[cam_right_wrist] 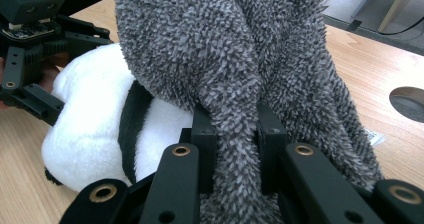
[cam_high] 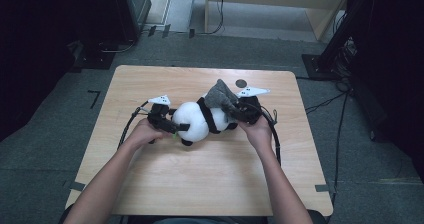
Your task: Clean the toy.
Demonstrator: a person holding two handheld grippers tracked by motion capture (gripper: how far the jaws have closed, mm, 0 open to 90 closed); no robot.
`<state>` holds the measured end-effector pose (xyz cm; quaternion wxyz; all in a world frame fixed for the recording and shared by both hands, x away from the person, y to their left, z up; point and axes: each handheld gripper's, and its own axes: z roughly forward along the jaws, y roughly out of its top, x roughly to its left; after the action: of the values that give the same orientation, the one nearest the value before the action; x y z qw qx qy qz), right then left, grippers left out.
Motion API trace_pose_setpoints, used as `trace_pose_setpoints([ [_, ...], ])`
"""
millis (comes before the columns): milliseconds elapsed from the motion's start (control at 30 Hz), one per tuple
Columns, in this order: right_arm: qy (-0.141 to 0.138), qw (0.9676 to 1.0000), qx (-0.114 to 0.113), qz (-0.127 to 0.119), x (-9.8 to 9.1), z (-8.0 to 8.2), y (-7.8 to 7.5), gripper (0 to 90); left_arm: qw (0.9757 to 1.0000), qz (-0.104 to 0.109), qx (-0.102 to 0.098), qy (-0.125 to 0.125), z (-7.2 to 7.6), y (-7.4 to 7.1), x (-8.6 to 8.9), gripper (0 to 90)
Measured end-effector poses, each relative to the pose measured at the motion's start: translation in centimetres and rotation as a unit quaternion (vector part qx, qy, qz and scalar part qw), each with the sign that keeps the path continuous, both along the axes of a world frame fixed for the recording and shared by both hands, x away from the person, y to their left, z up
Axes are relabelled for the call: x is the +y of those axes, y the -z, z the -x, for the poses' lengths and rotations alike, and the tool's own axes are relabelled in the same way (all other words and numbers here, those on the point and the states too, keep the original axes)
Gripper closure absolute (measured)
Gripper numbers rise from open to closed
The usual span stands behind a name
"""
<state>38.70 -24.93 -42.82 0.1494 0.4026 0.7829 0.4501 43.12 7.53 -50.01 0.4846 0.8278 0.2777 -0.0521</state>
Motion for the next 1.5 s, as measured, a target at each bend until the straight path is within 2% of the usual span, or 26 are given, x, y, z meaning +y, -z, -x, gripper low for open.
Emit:
trace_pose_setpoints([
  [200, 0.0, 1.0, 0.0, -0.002, 0.0, 0.1, 0.0, 77.0, 0.9995, 0.011, -0.027, 0.013, 0.4, 0.0, 0.3, 7.5],
  [300, 0.002, 1.0, -0.002, 0.001, 0.0, 0.1, 0.0, 77.1, 0.9989, -0.002, -0.044, 0.017, 0.7, -0.4, 0.2, 14.9],
  [333, 0.005, 1.0, -0.005, 0.005, 0.1, 0.2, 0.0, 77.0, 0.9987, -0.008, -0.046, 0.019, 0.9, -0.7, 0.2, 19.9],
  [467, 0.024, 0.9995, -0.017, 0.012, 0.1, 0.5, -0.4, 77.2, 0.999, -0.023, -0.037, 0.009, 1.6, -1.8, -0.2, 35.4],
  [567, 0.035, 0.9992, -0.018, -0.001, -0.4, 0.8, -1.2, 77.6, 0.9994, -0.028, -0.022, 0.0, 2.1, -2.5, -0.5, 43.4],
  [633, 0.035, 0.9992, -0.017, -0.013, -0.6, 1.1, -1.8, 77.6, 0.9997, -0.019, -0.009, -0.014, 2.3, -3.1, -0.7, 45.6],
  [667, 0.031, 0.9992, -0.018, -0.018, -0.6, 1.3, -2.2, 77.6, 0.9996, 0.0, 0.002, -0.028, 2.4, -3.5, -0.7, 46.6],
  [700, 0.028, 0.9992, -0.02, -0.021, -0.5, 1.7, -2.6, 77.6, 0.9992, 0.009, 0.002, -0.038, 2.5, -3.8, -0.6, 47.5],
  [733, 0.026, 0.9991, -0.022, -0.023, -0.3, 1.9, -2.9, 77.5, 0.9986, 0.016, -0.001, -0.05, 2.7, -4.2, -0.7, 48.1],
  [800, 0.016, 0.999, -0.031, -0.029, 0.3, 2.6, -3.6, 77.6, 0.9969, 0.016, -0.014, -0.075, 3.1, -4.8, -0.7, 48.6],
  [833, 0.008, 0.9989, -0.034, -0.03, 0.8, 3.1, -4.1, 77.6, 0.9964, 0.018, -0.013, -0.082, 3.2, -4.9, -0.7, 49.0],
  [967, -0.025, 0.9983, -0.039, -0.036, 3.1, 4.3, -4.7, 77.6, 0.992, 0.038, 0.015, -0.12, 3.6, -5.0, -0.7, 48.9],
  [1067, -0.057, 0.9973, -0.024, -0.039, 5.4, 5.0, -4.0, 77.6, 0.9897, 0.051, 0.026, -0.131, 4.0, -5.0, -1.0, 48.8],
  [1200, -0.086, 0.9962, -0.003, -0.009, 8.2, 5.5, -1.6, 78.5, 0.9903, 0.045, 0.012, -0.131, 4.7, -5.1, -1.9, 49.3],
  [1233, -0.089, 0.996, -0.006, -0.009, 8.6, 5.8, -1.0, 78.6, 0.9905, 0.038, 0.011, -0.132, 4.7, -5.1, -2.0, 49.7],
  [1300, -0.089, 0.996, -0.014, -0.004, 8.9, 6.2, -0.3, 78.7, 0.9904, 0.033, 0.025, -0.132, 4.5, -4.8, -1.9, 50.0],
  [1367, -0.095, 0.9954, -0.011, -0.006, 9.1, 6.5, 0.2, 78.7, 0.99, 0.037, 0.026, -0.133, 4.5, -4.7, -1.9, 50.1],
  [1433, -0.109, 0.994, -0.006, -0.007, 9.3, 6.7, 0.5, 78.9, 0.9884, 0.047, 0.034, -0.141, 4.3, -4.8, -1.8, 50.0],
  [1500, -0.124, 0.9923, -0.003, 0.009, 10.0, 7.0, 1.0, 78.9, 0.9871, 0.059, 0.04, -0.143, 4.2, -4.9, -1.6, 50.0],
])
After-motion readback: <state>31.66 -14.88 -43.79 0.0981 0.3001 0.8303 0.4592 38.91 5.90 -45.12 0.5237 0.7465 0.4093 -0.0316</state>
